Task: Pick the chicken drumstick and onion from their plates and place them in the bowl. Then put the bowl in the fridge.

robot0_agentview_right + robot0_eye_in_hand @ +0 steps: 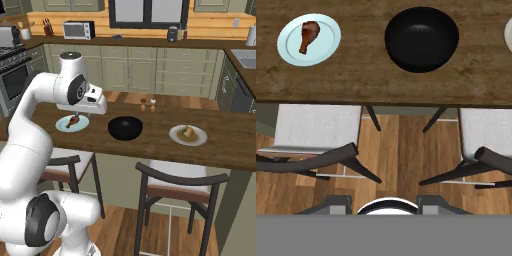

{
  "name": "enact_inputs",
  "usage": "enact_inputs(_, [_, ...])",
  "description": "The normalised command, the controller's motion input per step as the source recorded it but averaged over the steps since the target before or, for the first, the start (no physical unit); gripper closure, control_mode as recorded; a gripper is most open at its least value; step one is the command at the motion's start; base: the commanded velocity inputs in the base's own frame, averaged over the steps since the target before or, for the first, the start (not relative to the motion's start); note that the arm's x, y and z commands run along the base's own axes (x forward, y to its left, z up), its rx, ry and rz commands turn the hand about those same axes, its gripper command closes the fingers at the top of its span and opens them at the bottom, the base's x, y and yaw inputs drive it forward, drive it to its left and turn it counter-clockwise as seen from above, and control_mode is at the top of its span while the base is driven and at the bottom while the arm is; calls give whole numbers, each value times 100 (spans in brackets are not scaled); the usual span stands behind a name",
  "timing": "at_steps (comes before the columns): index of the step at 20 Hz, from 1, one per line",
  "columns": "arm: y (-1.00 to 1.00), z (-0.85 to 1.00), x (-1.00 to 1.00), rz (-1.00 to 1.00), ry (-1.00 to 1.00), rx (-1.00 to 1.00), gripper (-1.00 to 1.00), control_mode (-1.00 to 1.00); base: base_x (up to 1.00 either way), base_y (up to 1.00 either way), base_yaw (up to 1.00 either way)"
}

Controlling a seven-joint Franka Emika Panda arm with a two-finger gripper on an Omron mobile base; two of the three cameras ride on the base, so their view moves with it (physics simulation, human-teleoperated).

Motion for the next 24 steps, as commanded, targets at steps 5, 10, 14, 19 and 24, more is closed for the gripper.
enact_inputs(5, [-32,-14,-3,0,2,0,-100,-100,0,0,0])
enact_inputs(10, [-100,-9,0,0,-4,0,-100,-100,0,0,0])
enact_inputs(14, [-100,0,29,-11,-2,3,-100,-100,0,0,0])
enact_inputs(19, [-100,-1,16,-20,-1,0,-100,-100,0,0,0])
enact_inputs(24, [-99,-2,27,-30,0,0,-100,-100,0,0,0])
